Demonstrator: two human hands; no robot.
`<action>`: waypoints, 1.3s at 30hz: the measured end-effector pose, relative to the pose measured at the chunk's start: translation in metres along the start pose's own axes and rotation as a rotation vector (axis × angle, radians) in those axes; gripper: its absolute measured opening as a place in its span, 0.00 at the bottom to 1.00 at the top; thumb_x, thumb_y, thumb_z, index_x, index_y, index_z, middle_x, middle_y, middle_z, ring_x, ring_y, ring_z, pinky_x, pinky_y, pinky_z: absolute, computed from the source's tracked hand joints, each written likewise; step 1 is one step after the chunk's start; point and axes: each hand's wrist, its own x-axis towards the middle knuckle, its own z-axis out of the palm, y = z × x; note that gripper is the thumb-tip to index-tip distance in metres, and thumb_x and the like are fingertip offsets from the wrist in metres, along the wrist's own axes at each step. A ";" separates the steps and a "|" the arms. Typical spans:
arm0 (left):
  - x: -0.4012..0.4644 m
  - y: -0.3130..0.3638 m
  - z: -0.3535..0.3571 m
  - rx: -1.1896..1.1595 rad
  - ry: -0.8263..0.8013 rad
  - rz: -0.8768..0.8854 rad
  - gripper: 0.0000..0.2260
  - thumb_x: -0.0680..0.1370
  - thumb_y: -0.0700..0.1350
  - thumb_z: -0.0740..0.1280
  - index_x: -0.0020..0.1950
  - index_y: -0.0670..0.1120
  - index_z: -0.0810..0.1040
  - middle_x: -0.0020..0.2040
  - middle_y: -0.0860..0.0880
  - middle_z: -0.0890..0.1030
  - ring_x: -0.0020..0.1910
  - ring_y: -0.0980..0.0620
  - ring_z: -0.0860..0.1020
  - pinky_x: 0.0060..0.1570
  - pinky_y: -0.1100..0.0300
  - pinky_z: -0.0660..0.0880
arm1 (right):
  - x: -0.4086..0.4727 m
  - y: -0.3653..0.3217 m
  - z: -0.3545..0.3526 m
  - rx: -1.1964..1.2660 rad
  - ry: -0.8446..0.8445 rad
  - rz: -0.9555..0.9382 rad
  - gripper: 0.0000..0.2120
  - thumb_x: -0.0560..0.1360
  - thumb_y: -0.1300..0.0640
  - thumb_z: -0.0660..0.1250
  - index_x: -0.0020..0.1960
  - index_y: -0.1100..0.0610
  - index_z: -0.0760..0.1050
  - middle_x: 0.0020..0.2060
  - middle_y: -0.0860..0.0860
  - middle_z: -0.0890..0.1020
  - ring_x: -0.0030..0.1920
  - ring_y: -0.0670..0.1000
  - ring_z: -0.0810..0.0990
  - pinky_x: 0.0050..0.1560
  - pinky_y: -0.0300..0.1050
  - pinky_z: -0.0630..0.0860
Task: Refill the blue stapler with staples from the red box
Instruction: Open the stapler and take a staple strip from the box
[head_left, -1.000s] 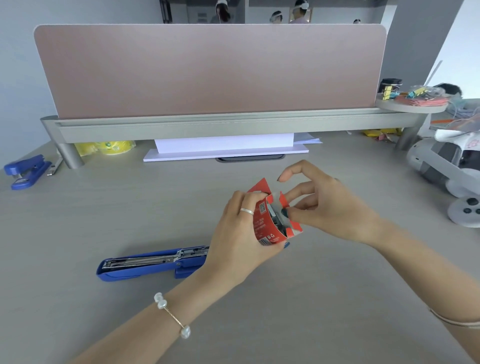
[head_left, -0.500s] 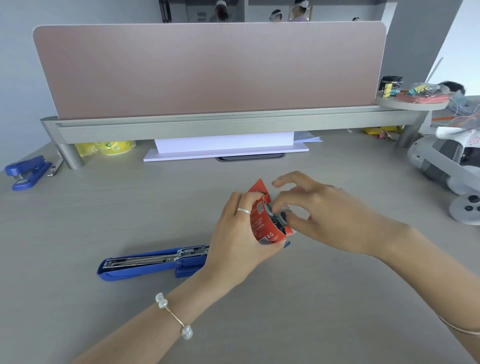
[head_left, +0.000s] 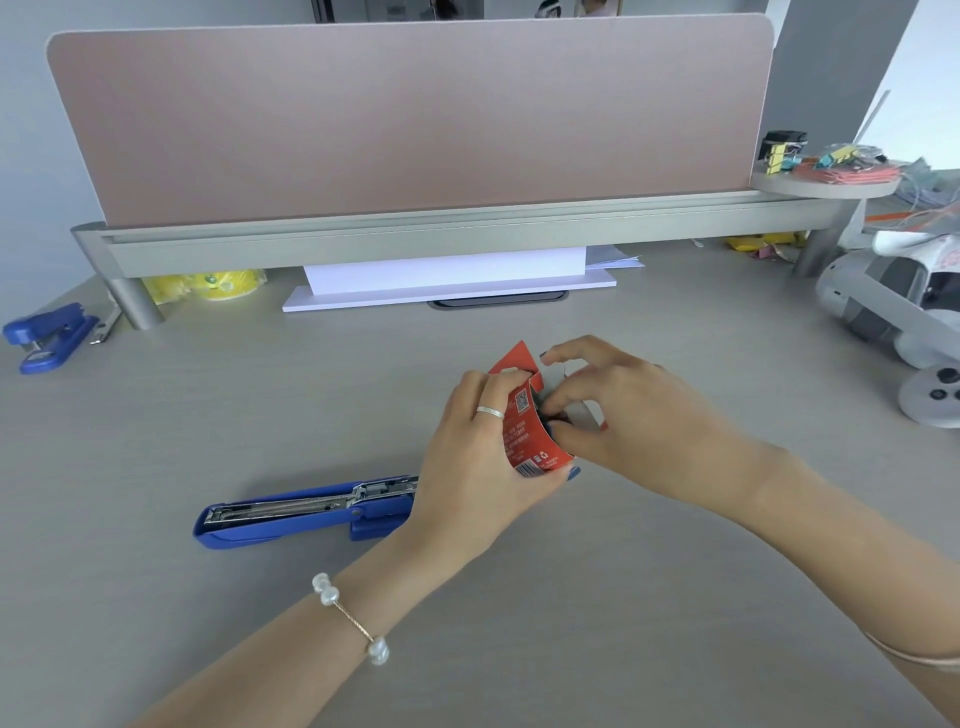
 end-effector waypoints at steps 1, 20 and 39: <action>0.000 0.000 0.000 0.004 -0.002 0.005 0.30 0.62 0.51 0.77 0.60 0.49 0.71 0.51 0.55 0.68 0.52 0.51 0.75 0.47 0.63 0.73 | 0.000 0.000 0.001 0.037 0.001 0.008 0.06 0.71 0.52 0.65 0.46 0.48 0.80 0.65 0.42 0.69 0.48 0.49 0.76 0.49 0.45 0.72; 0.001 -0.002 -0.002 -0.040 -0.034 -0.063 0.33 0.61 0.55 0.78 0.61 0.51 0.69 0.55 0.52 0.73 0.53 0.55 0.74 0.46 0.73 0.68 | 0.006 0.015 -0.032 0.276 0.063 -0.206 0.08 0.73 0.52 0.62 0.48 0.54 0.75 0.53 0.50 0.80 0.54 0.43 0.76 0.50 0.37 0.75; 0.002 -0.005 0.001 -0.076 -0.017 -0.091 0.32 0.58 0.56 0.79 0.58 0.53 0.72 0.53 0.53 0.74 0.51 0.55 0.77 0.49 0.56 0.77 | -0.001 0.009 -0.024 0.097 -0.021 -0.293 0.05 0.74 0.56 0.65 0.48 0.49 0.70 0.42 0.38 0.81 0.43 0.50 0.83 0.43 0.45 0.76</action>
